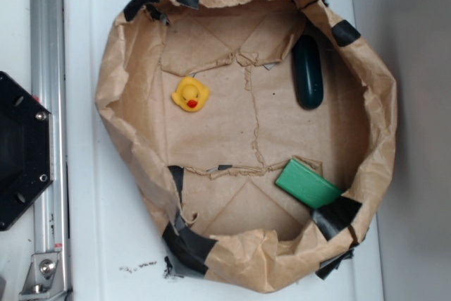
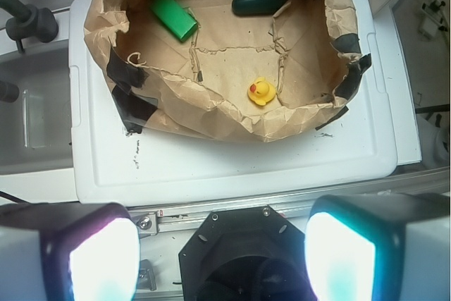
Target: Grab the yellow duck.
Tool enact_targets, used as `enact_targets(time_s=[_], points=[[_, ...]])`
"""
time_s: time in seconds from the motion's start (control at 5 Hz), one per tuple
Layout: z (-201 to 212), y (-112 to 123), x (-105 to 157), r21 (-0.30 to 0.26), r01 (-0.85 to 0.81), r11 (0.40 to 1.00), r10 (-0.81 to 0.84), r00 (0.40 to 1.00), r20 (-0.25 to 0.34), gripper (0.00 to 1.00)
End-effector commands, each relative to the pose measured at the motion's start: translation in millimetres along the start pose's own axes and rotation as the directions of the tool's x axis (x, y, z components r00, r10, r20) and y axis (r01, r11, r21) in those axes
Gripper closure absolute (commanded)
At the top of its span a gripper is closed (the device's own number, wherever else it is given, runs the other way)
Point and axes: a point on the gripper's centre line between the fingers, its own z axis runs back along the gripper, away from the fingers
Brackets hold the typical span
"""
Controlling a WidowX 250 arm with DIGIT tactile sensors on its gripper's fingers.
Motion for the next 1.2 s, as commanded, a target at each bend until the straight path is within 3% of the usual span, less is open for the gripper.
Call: enact_targets(time_s=[0.0,0.2,0.4,0.6,0.8,1.0], points=[[0,0,0,0.000,0.000,1.000,0.000,1.000,0.000,0.00],[-9,16,50,-0.033,-0.003,0.999,0.005,0.999,0.037,0.00],[-34,17,93,-0.012,-0.020,1.000,0.021,0.997,0.078,0.00],[-69,28,106,0.020,0.043,0.999,-0.045,0.994,0.098,0.00],[-109,43,106,0.048,0.088,0.995,-0.091,0.994,0.063,0.00],[-131,59,84,0.049,0.120,0.992,-0.121,0.992,0.018,0.00]])
